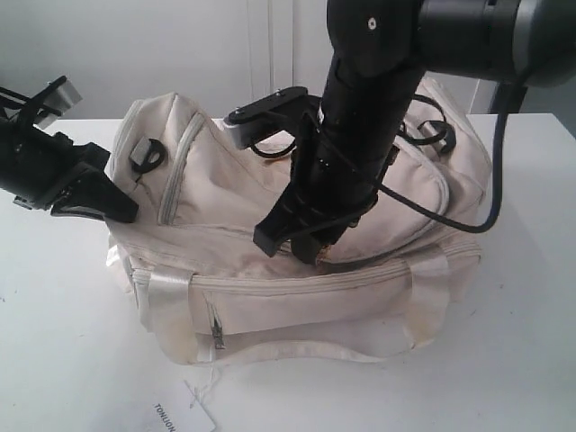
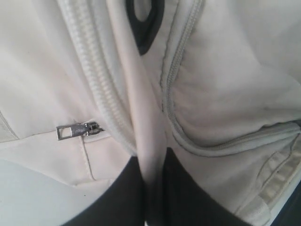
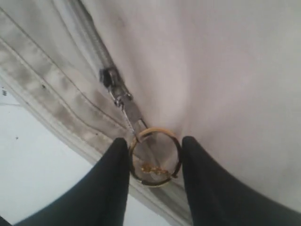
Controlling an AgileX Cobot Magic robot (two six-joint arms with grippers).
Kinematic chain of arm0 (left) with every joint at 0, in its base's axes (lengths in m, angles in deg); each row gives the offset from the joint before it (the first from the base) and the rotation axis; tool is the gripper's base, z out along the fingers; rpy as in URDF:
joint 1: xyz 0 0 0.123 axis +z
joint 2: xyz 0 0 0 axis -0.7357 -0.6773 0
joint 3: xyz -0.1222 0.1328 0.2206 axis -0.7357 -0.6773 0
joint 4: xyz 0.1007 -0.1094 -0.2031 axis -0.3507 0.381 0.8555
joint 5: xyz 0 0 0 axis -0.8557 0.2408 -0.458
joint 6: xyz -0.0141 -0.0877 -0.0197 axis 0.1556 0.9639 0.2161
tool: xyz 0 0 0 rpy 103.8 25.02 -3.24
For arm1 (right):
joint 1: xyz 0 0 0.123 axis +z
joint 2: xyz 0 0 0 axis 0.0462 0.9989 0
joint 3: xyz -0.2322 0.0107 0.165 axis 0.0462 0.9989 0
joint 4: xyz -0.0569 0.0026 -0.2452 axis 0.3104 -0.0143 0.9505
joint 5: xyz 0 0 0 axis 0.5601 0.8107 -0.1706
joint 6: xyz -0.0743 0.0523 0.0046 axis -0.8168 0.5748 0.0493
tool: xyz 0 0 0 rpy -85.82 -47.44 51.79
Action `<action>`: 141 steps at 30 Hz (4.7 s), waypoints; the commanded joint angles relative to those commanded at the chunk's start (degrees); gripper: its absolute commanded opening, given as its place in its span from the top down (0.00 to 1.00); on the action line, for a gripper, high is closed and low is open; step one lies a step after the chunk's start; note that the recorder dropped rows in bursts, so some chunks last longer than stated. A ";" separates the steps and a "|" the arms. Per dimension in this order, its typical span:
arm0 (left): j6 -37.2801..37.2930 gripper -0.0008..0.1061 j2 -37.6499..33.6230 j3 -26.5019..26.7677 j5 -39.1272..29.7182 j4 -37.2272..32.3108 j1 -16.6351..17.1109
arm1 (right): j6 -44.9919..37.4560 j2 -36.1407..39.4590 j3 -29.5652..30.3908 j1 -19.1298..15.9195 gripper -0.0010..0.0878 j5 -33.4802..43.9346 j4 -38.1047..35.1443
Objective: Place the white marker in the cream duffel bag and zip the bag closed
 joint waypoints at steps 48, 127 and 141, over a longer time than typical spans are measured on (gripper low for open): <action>0.00 0.99 0.00 0.00 1.40 -2.28 0.00 | 8.27 -11.15 0.00 -21.65 0.96 0.00 12.90; -47.94 0.48 5.01 0.00 19.58 10.73 -35.92 | -12.96 -8.51 6.29 -32.15 0.99 -8.49 -36.60; -48.45 0.64 2.03 0.00 26.63 10.83 -36.63 | -15.92 -8.51 6.29 -27.26 0.99 -12.34 -36.38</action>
